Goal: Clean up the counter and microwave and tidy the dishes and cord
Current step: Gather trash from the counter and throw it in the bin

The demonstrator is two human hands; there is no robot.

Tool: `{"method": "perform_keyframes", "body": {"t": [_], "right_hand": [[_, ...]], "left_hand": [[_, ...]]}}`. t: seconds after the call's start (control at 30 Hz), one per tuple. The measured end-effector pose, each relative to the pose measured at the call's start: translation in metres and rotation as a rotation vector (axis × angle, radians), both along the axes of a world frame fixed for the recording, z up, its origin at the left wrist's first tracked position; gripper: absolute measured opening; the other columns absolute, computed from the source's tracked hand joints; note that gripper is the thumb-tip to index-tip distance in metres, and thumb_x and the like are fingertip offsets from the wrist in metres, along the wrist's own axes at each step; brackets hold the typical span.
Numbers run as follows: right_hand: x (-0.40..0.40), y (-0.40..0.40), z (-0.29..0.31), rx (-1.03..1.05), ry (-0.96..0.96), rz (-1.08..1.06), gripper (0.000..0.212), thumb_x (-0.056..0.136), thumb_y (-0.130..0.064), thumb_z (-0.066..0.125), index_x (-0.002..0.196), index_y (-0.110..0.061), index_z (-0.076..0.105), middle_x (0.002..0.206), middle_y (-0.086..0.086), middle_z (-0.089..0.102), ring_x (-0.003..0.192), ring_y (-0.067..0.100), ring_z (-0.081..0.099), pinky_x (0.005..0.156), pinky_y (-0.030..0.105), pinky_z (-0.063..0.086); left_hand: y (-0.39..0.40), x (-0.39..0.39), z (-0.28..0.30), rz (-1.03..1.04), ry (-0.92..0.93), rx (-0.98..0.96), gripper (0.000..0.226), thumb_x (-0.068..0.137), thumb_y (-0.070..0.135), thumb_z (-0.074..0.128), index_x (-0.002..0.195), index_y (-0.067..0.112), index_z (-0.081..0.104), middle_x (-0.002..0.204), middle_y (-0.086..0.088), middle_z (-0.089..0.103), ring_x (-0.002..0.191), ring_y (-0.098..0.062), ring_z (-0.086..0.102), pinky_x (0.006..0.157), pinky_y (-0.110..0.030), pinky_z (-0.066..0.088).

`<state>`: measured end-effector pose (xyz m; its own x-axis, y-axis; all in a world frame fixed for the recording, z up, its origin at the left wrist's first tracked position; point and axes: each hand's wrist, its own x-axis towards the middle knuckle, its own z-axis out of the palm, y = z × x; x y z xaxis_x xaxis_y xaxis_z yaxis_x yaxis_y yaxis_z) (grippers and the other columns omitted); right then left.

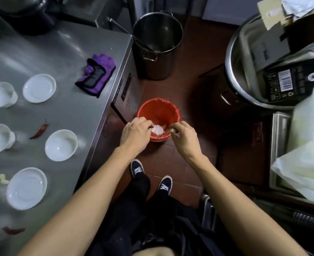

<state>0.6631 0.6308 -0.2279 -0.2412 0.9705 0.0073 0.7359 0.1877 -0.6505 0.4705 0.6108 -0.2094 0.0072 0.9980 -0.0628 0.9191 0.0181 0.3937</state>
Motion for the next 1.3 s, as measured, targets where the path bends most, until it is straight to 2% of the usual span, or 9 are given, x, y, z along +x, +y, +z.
{"method": "perform_keyframes", "body": {"t": [0.4, 0.6, 0.83, 0.97, 1.1, 1.2, 1.3], "right_hand": [[-0.047, 0.096, -0.04, -0.153, -0.145, 0.061, 0.017, 0.087, -0.004, 0.062, 0.1, -0.008, 0.072, 0.092, 0.006, 0.065, 0.082, 0.027, 0.061, 0.069, 0.038, 0.05], [-0.062, 0.13, -0.092, -0.299, -0.161, 0.048, 0.015, 0.09, -0.012, 0.061, 0.101, -0.015, 0.071, 0.091, 0.004, 0.063, 0.081, 0.025, 0.061, 0.068, 0.037, 0.05], [-0.053, 0.176, -0.172, -0.4, -0.188, 0.12, 0.016, 0.091, -0.013, 0.059, 0.102, -0.016, 0.071, 0.093, 0.004, 0.064, 0.081, 0.024, 0.061, 0.07, 0.035, 0.05], [-0.041, 0.188, -0.218, -0.466, -0.207, 0.133, 0.018, 0.091, -0.011, 0.059, 0.102, -0.016, 0.071, 0.095, 0.005, 0.064, 0.082, 0.026, 0.063, 0.074, 0.037, 0.053], [-0.037, 0.2, -0.253, -0.515, -0.208, 0.117, 0.018, 0.09, -0.011, 0.056, 0.1, -0.017, 0.071, 0.092, 0.006, 0.062, 0.079, 0.031, 0.063, 0.072, 0.034, 0.049], [-0.041, 0.214, -0.275, -0.52, -0.206, 0.137, 0.017, 0.089, -0.014, 0.055, 0.097, -0.017, 0.07, 0.091, 0.008, 0.062, 0.077, 0.033, 0.063, 0.071, 0.042, 0.054], [-0.044, 0.227, -0.293, -0.553, -0.212, 0.148, 0.025, 0.088, -0.015, 0.056, 0.109, -0.017, 0.07, 0.102, 0.01, 0.066, 0.089, 0.034, 0.065, 0.076, 0.043, 0.055]], "left_hand": [[0.107, -0.032, -0.064, -0.011, -0.109, -0.125, 0.012, 0.091, 0.021, 0.063, 0.101, 0.021, 0.07, 0.099, 0.0, 0.064, 0.098, -0.025, 0.057, 0.085, -0.04, 0.047], [0.138, -0.045, -0.108, -0.005, -0.125, -0.219, 0.013, 0.089, 0.017, 0.065, 0.101, 0.019, 0.071, 0.099, -0.003, 0.066, 0.097, -0.028, 0.059, 0.082, -0.042, 0.05], [0.167, -0.035, -0.18, 0.061, -0.154, -0.365, 0.013, 0.094, 0.019, 0.061, 0.102, 0.022, 0.071, 0.104, 0.002, 0.065, 0.103, -0.023, 0.058, 0.086, -0.041, 0.051], [0.176, -0.026, -0.22, 0.104, -0.162, -0.43, 0.014, 0.094, 0.019, 0.06, 0.101, 0.022, 0.071, 0.106, 0.003, 0.065, 0.103, -0.023, 0.059, 0.082, -0.037, 0.049], [0.188, -0.024, -0.253, 0.18, -0.174, -0.422, 0.012, 0.09, 0.019, 0.064, 0.097, 0.026, 0.072, 0.103, 0.004, 0.066, 0.097, -0.023, 0.062, 0.076, -0.036, 0.049], [0.2, -0.025, -0.277, 0.191, -0.159, -0.418, 0.011, 0.091, 0.021, 0.064, 0.099, 0.026, 0.07, 0.102, 0.005, 0.064, 0.099, -0.023, 0.061, 0.076, -0.036, 0.05], [0.208, -0.026, -0.296, 0.176, -0.126, -0.472, 0.018, 0.092, 0.023, 0.065, 0.11, 0.025, 0.067, 0.112, 0.005, 0.063, 0.108, -0.023, 0.057, 0.084, -0.039, 0.051]]}}
